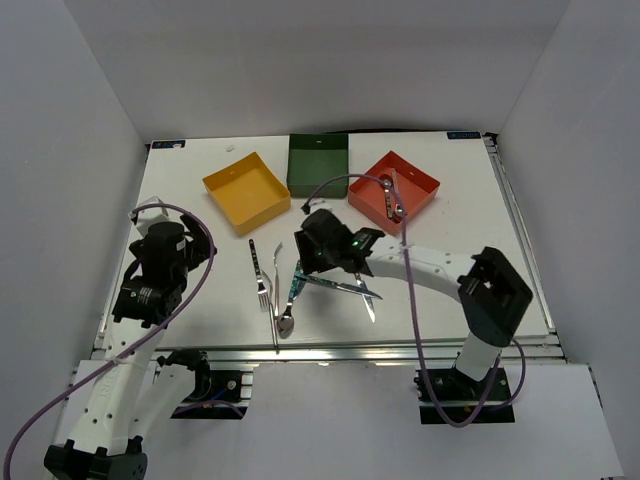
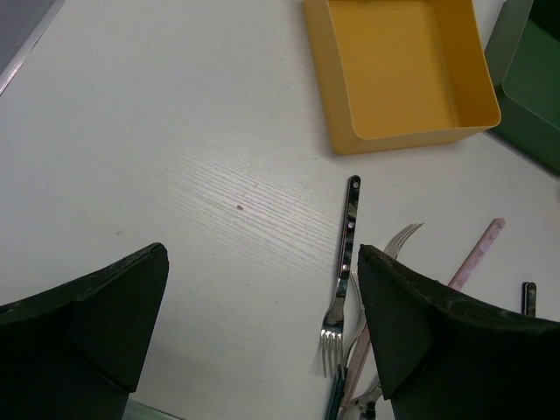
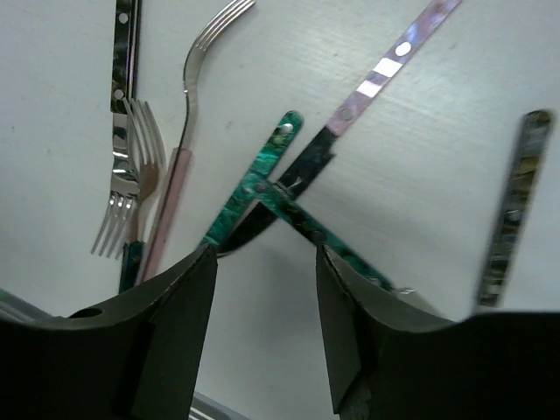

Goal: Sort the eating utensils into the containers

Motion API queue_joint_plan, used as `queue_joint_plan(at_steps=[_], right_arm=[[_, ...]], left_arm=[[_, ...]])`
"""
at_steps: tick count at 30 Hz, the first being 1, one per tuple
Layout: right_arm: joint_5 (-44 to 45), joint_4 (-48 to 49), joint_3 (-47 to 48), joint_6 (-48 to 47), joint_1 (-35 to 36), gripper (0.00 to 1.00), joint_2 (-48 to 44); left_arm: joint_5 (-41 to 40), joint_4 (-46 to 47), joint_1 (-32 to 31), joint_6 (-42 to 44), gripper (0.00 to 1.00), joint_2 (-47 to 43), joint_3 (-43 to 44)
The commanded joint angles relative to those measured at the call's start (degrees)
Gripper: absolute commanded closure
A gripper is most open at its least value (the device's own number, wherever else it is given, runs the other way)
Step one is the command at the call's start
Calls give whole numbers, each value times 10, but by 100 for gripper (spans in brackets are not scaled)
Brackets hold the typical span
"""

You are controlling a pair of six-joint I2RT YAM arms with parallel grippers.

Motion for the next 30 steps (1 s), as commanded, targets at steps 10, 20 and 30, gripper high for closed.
queue_joint_plan(at_steps=[10,20,30], right_arm=[[198,-56,105,309,118,50,161],[202,-69,131,336,119,61,206],[203,-95,169,351,119,70,255]], left_arm=[[13,0,2,-2,2,-13,-1],[20,5,2,1,2,-22,-2],[23,6,3,2,2,-25,-3]])
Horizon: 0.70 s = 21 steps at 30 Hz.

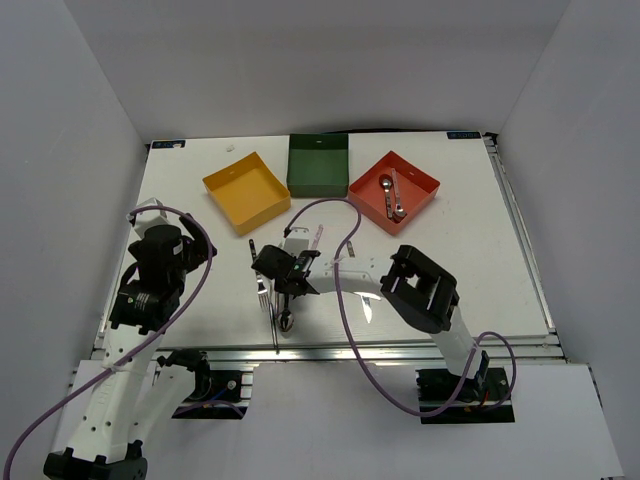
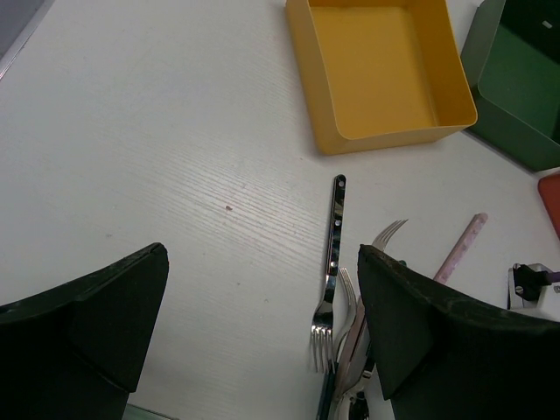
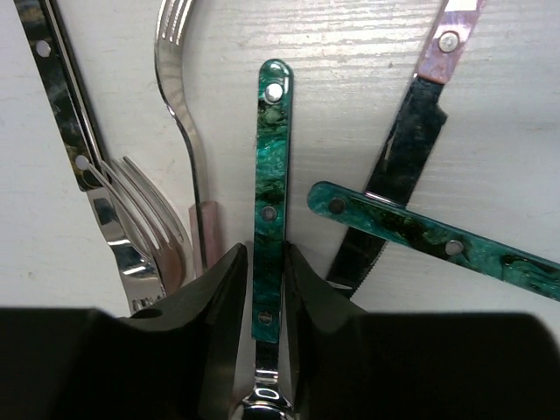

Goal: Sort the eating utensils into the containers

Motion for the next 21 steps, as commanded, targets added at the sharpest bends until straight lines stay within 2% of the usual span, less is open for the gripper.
queue_joint_plan(at_steps=[1,2,4,5,6,9,14,17,21], right_arm=[[19,-36,24,31,0,71,26],[26,-50,24,37,0,72,27],[28,-48,17,48,1,81,17],[28,-44,13,47,1,81,17],[29,-41,11,48,1,89,8],[30,-36,13,39,1,100,-6],[35,-46,41,-3,1,100,-40],[30,-24,33,-47,-3,100,-99],[9,-9,2,-115,-50,100,-165]], left_arm=[[7,6,3,2,2,-6,-3],[7,6,2,2,2,-6,-3],[8,7,2,2,2,-8,-3],[8,7,2,2,2,-8,-3],[8,7,2,2,2,-6,-3],[8,7,2,2,2,-6,-3],[7,7,2,2,2,-9,-3],[7,6,2,2,2,-9,-3],[7,6,2,2,2,-9,-3]])
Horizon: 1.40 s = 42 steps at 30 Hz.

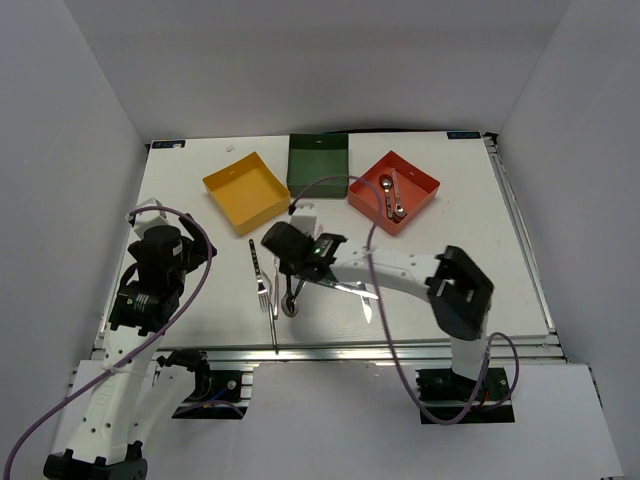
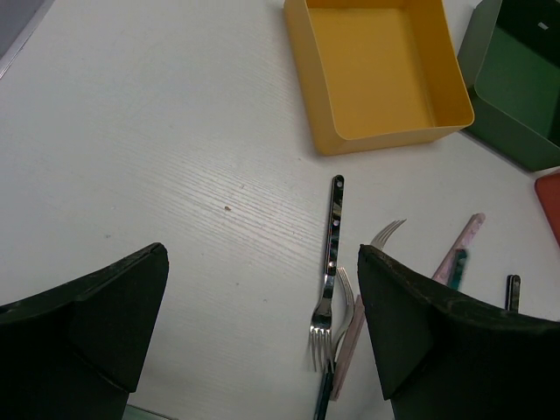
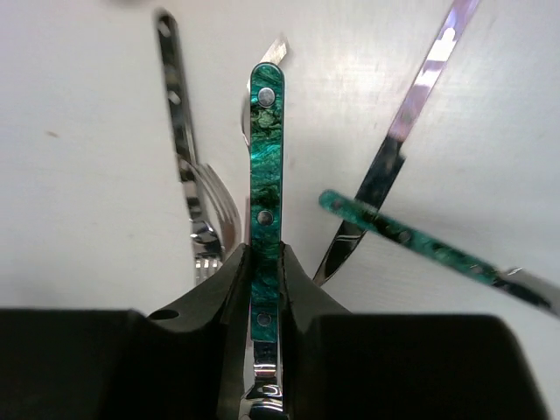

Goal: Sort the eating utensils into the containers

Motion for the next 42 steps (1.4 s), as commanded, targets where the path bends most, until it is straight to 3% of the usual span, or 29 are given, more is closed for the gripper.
queue_joint_plan(at_steps=[1,6,14,23,28,29,30,31,36,37,40,42], right_arm=[[-2,37,-20,-80,-52,100,-97],[-69,66,-27,-229,-204,100,-154],[-163,4,177,-439,-419,100,-45],[-153,-56,319,-469,-486,100,114],[-163,-47,307,-462,-491,100,124],[-165,-44,301,-460,-491,83,119],[-164,-42,289,-453,-491,75,114],[-162,-42,285,-450,-492,59,106],[-168,-60,296,-448,-492,30,91],[-174,-66,302,-444,-491,25,83],[-245,-73,279,-460,-481,24,34],[-313,-48,189,-500,-450,24,-8]], left_arm=[[8,7,2,2,2,-7,-3],[8,4,1,2,2,-8,-1],[13,8,1,3,2,-3,-3],[16,8,-1,4,2,2,-3],[18,8,-6,5,2,6,-2],[18,8,-5,5,2,8,-2],[18,8,-5,6,2,9,-2],[18,8,-7,6,2,9,-2],[18,8,-9,7,2,7,-2],[18,8,-9,6,2,7,-1],[15,7,-10,4,2,6,-1],[11,5,-10,3,2,5,-2]])
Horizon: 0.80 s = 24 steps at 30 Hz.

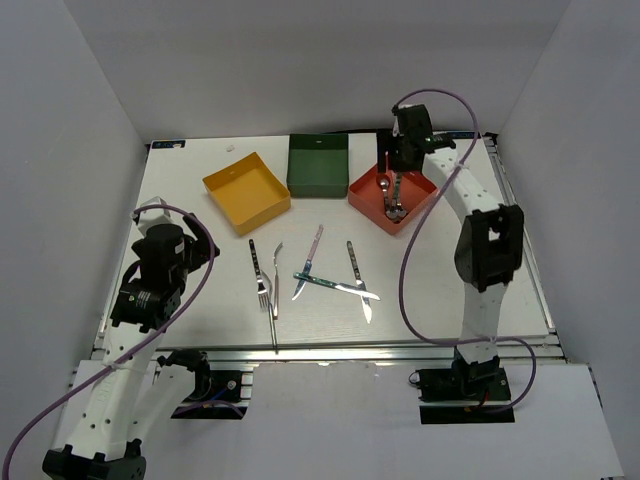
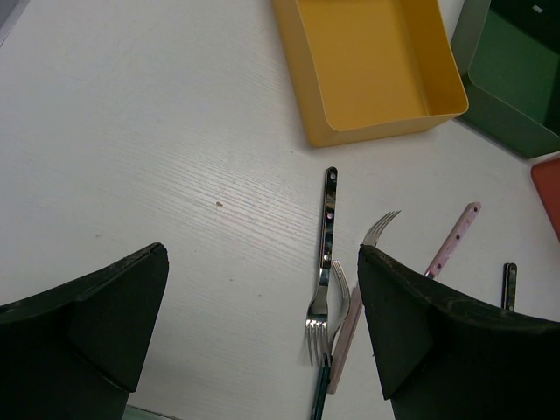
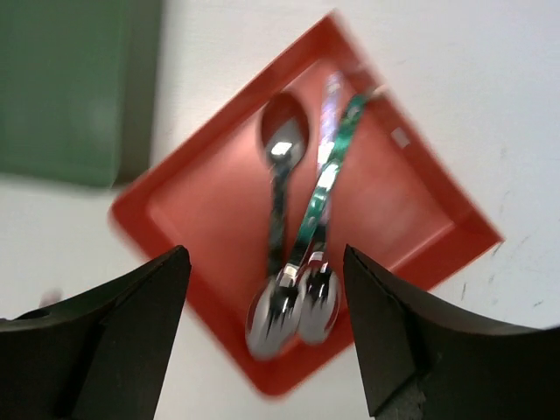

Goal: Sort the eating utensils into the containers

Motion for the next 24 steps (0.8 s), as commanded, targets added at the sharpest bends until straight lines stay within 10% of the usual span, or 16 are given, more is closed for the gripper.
queue_joint_plan(at_steps=[1,9,18,24], right_arm=[[-138,14,-94,-76,49,24,-128],[23,60,-366,60,200,24,-215],[36,102,-405,84,243,31,-124],[36,112,-408,85,247,75,-89]], left_arm=[[-2,2,-2,1,2,-5,-2],[-1,2,-3,1,2,-2,-2],[-5,2,-4,0,2,-9,-2],[-9,0,-5,-1,2,-14,-2]])
